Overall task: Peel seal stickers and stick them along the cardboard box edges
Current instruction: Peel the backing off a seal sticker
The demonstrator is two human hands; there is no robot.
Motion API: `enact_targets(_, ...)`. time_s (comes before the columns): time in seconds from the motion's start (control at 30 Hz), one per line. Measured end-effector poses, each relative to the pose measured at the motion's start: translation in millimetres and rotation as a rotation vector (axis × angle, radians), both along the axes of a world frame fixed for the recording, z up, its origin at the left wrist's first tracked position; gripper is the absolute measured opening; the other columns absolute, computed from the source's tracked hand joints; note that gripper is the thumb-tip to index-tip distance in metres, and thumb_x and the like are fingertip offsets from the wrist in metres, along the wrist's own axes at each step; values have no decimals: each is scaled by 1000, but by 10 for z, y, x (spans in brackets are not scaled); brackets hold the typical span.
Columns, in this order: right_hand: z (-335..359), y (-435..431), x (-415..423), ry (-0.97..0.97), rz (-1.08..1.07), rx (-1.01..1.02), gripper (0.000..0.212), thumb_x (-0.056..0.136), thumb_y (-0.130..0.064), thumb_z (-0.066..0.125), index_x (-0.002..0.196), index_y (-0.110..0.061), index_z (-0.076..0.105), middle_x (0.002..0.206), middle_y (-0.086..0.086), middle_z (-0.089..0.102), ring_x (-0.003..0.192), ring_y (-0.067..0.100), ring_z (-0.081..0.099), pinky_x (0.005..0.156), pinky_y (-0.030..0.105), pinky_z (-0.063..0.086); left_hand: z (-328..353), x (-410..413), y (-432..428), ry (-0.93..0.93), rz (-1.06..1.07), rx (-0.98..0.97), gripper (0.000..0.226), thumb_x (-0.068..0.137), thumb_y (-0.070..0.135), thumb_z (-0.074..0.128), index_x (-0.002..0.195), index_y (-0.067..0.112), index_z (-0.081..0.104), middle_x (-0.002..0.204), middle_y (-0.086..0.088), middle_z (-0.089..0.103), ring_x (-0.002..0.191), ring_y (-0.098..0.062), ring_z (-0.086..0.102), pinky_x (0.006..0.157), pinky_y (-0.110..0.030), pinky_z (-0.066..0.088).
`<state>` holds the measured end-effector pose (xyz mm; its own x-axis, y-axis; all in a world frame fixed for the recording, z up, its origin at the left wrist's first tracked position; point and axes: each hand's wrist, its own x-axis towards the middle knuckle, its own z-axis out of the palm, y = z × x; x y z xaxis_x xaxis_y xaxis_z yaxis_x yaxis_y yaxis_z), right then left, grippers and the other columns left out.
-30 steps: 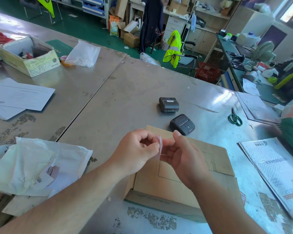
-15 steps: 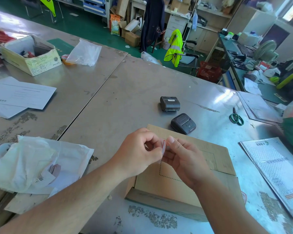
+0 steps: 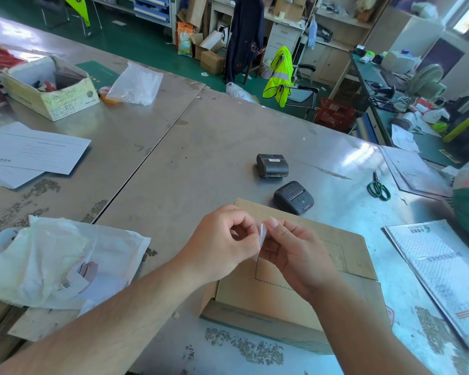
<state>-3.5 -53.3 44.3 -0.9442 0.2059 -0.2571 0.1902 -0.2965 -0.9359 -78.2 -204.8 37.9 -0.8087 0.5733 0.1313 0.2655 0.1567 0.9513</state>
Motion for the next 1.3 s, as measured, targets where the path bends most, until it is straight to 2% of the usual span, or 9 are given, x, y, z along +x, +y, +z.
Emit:
enact_targets(0.13,-27,-2,-16,-31,-23,39,46,88,-30,58,102,13,64,100,30,68,87,31,65,78,37,56,3,29,32,-40,-4,36,10,72,25,63,63,24,62,76,10,64,71,-7,61,67,-19,48)
enact_targets(0.27,-48,15,-19,-53,-55,31,42,98,-24,51,109,15,63,96,21,71,83,25,68,77,35,56,-82,3,36,-305,-31,135,9,68,28,61,61,22,62,68,-2,59,69,-15,51,68,-31,41)
enact_targets(0.47,-35,50,-12,-114,-102,26,30,104,-21,43,106,-1,66,88,9,72,76,19,67,70,30,51,-154,-70,-8,-778,-32,507,7,73,7,57,66,7,58,78,-12,63,71,-17,62,69,-26,55)
enact_targets(0.77,81,105,-25,-35,-208,-139,27,100,-26,49,102,-4,64,95,11,72,81,22,69,69,33,51,-271,-202,-160,-1012,-47,741,8,72,7,59,79,7,55,106,-14,73,87,-21,67,74,-28,59)
enact_targets(0.93,136,9,-36,-39,-176,-36,41,103,-21,44,119,13,61,119,36,64,101,36,64,91,51,52,-234,-162,-99,-1000,-8,628,7,84,13,62,86,7,66,103,-16,67,84,-20,67,73,-33,59)
enact_targets(1.07,132,-35,-13,-68,-143,20,41,103,-21,46,118,15,58,106,29,67,99,36,60,95,52,48,-224,-144,-86,-997,-63,557,59,90,51,52,127,7,62,129,-14,65,115,-28,62,100,-47,47)
enact_targets(1.13,125,-45,2,-76,-140,19,45,100,-24,48,117,16,57,105,25,67,99,36,60,99,57,45,-209,-138,-113,-926,-108,490,73,85,64,51,132,8,59,132,-14,63,123,-28,59,107,-49,44)
enact_targets(1.2,124,-51,18,-78,-139,3,47,100,-25,49,119,17,56,108,28,66,100,36,61,104,61,41,-171,-115,-109,-824,-128,412,72,78,65,63,127,11,63,128,-13,66,120,-27,62,103,-46,48)
enact_targets(1.3,112,-33,42,-72,-129,-47,44,101,-24,47,121,14,59,119,36,64,103,37,62,106,60,41,-154,-97,-69,-773,-94,361,46,81,40,71,117,11,68,120,-15,70,110,-27,65,97,-41,52)
